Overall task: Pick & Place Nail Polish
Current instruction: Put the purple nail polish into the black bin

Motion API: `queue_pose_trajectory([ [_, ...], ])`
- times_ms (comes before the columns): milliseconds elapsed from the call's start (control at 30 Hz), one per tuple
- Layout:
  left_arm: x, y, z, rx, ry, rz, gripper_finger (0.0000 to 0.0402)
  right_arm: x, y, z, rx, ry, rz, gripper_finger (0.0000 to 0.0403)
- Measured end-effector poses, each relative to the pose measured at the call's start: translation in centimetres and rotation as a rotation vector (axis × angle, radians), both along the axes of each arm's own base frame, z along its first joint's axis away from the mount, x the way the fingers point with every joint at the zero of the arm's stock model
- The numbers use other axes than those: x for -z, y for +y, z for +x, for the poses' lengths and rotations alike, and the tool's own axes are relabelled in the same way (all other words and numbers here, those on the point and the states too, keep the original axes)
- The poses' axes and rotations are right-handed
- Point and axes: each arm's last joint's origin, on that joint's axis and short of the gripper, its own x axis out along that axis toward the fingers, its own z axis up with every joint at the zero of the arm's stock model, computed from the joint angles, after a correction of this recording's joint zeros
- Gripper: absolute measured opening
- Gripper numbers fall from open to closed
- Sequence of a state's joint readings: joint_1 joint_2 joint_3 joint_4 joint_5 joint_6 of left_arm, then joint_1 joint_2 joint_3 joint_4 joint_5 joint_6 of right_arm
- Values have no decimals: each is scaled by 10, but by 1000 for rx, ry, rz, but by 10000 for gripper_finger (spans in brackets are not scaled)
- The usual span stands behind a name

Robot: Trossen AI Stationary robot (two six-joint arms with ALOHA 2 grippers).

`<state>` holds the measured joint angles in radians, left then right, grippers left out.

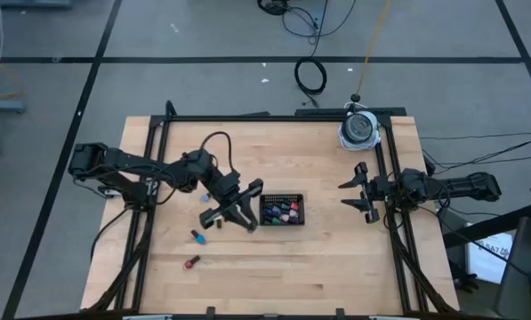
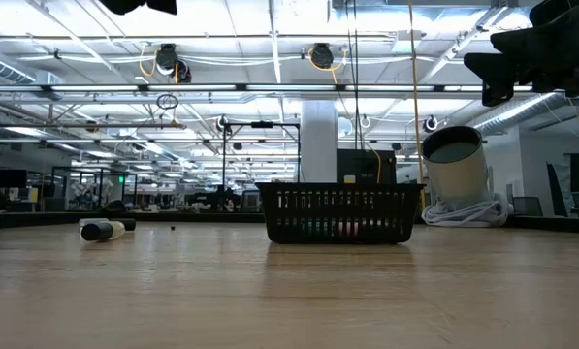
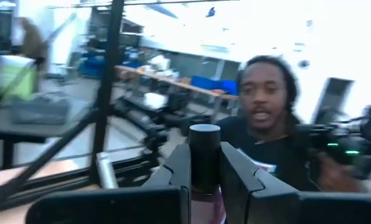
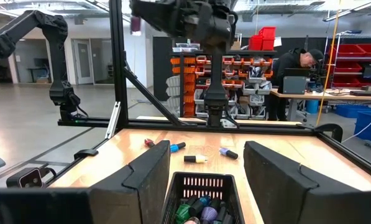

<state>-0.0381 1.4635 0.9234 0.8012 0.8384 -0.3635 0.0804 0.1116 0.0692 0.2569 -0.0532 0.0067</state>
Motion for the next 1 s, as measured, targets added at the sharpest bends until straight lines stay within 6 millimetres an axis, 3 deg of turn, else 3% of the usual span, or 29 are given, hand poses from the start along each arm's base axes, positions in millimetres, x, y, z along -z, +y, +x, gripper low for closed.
queue_pose_trajectory([
  [367,-4,-33,-5,50,-51,-12,37,0,0,0,0,0,0,194],
  [1000,-4,-30,-3,21,-21,-14,37,0,0,0,0,0,0,194],
])
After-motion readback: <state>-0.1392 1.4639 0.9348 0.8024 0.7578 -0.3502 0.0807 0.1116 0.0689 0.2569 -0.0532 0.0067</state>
